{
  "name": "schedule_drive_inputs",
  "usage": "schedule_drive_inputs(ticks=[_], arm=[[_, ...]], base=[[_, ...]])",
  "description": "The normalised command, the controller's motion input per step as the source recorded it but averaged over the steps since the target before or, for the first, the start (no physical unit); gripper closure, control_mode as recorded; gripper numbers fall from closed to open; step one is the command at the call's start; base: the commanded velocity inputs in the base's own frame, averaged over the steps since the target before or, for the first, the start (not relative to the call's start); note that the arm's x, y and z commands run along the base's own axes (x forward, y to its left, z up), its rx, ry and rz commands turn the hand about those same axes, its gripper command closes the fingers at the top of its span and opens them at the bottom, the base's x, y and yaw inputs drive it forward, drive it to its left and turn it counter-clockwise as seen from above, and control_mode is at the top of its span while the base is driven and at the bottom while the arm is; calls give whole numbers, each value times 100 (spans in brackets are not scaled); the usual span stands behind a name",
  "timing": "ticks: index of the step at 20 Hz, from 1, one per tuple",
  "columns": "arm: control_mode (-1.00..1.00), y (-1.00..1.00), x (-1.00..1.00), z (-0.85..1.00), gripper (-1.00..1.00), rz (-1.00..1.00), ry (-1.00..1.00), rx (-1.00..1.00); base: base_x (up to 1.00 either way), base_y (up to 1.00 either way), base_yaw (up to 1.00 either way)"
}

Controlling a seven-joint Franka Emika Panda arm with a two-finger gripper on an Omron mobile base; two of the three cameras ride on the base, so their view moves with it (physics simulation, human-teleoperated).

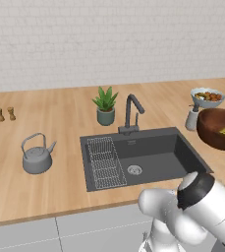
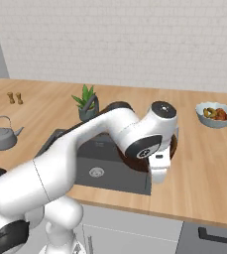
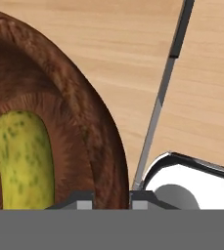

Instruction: Pick the cucumber from the sink and place it in the bowl. Then pick the bowl and place it in the microwave. Then close the microwave door and press the start button.

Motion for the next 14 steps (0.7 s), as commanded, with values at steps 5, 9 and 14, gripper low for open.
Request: schedule_drive_inputs(ticks=[5, 9, 14], arm=[[-100, 87, 0, 1, 100, 6, 1, -5], [-100, 9, -1, 0, 100, 1, -1, 0], [-100, -3, -9, 11, 100, -11, 0, 7]], base=[[0, 0, 0], [0, 0, 0], [0, 0, 0]])
